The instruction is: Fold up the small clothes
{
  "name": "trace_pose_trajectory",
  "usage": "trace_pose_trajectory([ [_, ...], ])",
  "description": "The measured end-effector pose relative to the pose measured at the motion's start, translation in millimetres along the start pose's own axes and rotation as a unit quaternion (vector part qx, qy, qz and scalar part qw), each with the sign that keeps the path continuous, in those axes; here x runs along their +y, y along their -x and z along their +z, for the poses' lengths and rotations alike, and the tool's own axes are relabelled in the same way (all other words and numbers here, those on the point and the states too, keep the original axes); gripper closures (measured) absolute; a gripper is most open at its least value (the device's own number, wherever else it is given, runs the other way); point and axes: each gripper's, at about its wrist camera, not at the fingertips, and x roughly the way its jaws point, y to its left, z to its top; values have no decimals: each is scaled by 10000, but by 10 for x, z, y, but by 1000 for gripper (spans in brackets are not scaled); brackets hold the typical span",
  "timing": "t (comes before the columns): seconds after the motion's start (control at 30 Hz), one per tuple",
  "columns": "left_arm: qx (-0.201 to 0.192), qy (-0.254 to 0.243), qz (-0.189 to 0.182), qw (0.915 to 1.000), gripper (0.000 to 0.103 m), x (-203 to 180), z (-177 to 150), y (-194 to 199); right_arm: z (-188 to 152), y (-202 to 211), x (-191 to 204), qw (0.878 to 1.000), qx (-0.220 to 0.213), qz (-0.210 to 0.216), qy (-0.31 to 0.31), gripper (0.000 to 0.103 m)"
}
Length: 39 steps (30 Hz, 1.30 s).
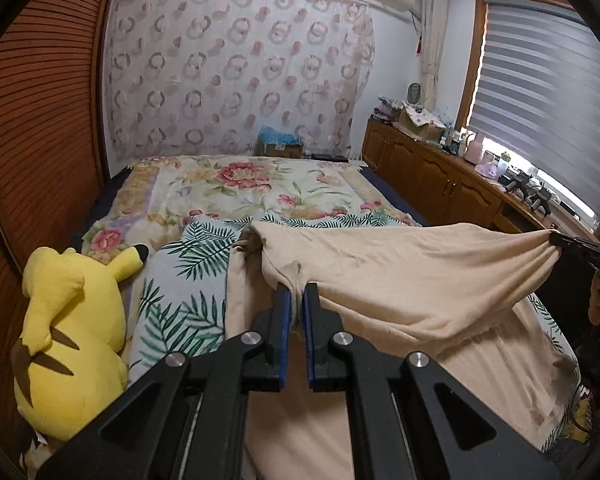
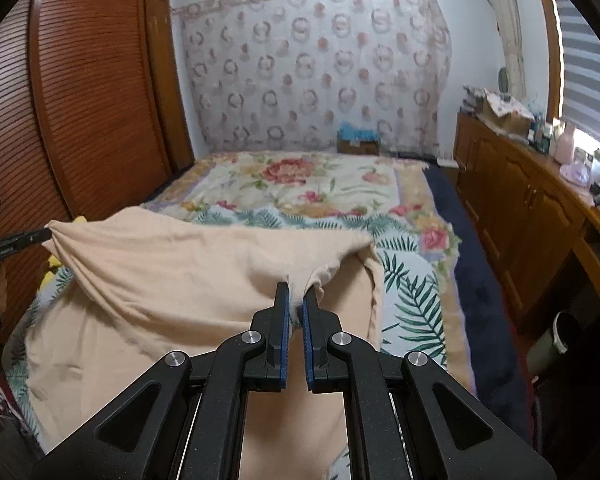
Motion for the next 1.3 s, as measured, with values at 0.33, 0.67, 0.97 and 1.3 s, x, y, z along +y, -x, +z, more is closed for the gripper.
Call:
trace_pose_trajectory([
  [0.33,-56,50,57,10000,100,-65,-417,572,-306,625,192,9998,-199,59,67,100],
  [0.67,140,221,218,9994,99,-68,-802,896,-551,1173,239,9998,-177,77,36,100],
  [0.97,974,402,281,9940,84,17,-1295,543,-1178,756,178,9976,664,-169,-54,98],
  [1.3,1283,364,345,9905,71,-28,-1443,466,-1281,476,121,9952,797,-573,-31,44],
])
